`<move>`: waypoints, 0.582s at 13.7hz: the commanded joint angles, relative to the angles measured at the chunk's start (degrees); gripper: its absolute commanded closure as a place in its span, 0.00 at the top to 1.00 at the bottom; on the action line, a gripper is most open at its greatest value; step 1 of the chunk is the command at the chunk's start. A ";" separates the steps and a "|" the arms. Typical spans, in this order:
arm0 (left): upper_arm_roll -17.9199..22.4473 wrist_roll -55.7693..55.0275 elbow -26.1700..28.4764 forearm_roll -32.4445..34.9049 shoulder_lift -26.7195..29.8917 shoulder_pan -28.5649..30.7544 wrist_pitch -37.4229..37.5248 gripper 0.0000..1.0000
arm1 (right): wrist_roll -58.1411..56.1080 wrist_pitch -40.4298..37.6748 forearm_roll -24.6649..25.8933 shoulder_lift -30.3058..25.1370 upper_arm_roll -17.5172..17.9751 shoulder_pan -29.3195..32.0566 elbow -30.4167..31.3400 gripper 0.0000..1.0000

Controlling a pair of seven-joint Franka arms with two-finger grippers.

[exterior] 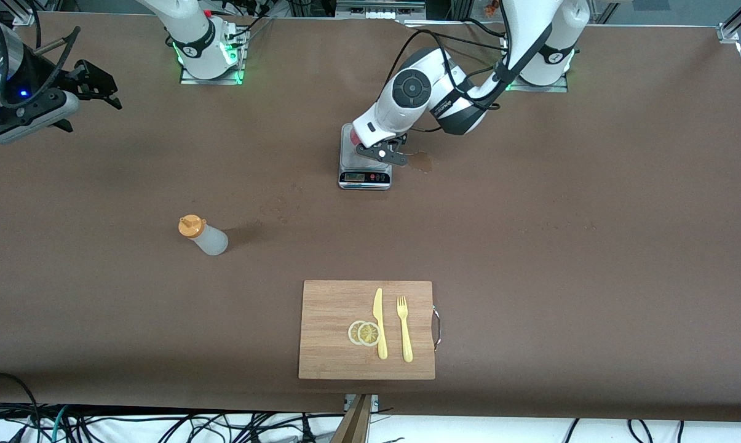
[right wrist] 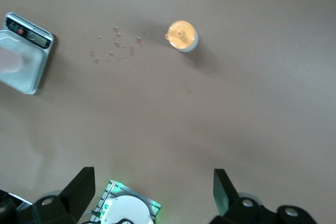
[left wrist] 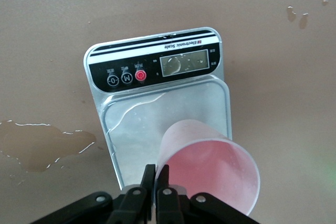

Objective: Add sauce to pink cup with both arms
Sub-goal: 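Carry the pink cup with the left gripper onto the scale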

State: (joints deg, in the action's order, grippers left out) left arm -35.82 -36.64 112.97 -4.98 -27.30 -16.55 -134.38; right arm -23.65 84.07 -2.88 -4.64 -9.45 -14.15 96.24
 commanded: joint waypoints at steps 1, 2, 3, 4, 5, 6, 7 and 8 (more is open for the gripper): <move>0.14 -2.03 -0.65 1.37 -1.17 -0.32 -0.35 1.00 | -6.47 1.97 -2.31 -2.04 -2.14 0.70 2.64 1.00; 0.05 -2.12 -0.82 1.37 -0.91 -0.15 0.08 1.00 | -8.32 2.50 -3.09 -2.04 -2.85 0.70 2.81 1.00; -0.03 -2.21 -0.82 1.29 -0.04 0.11 0.35 1.00 | -10.43 2.85 -4.23 -2.04 -3.90 0.79 3.68 1.00; -0.21 -2.21 -1.17 1.29 0.93 0.38 1.65 1.00 | -12.89 3.72 -5.81 -2.21 -4.95 0.79 4.82 1.00; -0.21 -2.21 -1.78 1.20 2.42 0.47 3.67 1.00 | -16.39 4.43 -7.39 -2.65 -6.53 0.97 6.49 1.00; -0.30 -2.29 -2.66 1.20 3.47 0.55 6.21 1.00 | -20.69 5.31 -9.15 -3.18 -7.85 1.66 8.68 1.00; -0.21 -2.29 -3.37 0.68 5.23 0.56 8.76 1.00 | -25.52 6.62 -11.08 -3.79 -8.82 2.45 11.05 1.00; -0.30 -2.12 -4.42 0.58 6.90 0.99 11.57 1.00 | -29.57 7.85 -12.84 -3.80 -10.31 2.81 12.90 1.00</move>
State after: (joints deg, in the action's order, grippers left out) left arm -35.85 -37.74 109.69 -4.81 -25.05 -16.31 -128.24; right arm -45.97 88.96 -12.25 -5.68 -17.93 -12.46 103.42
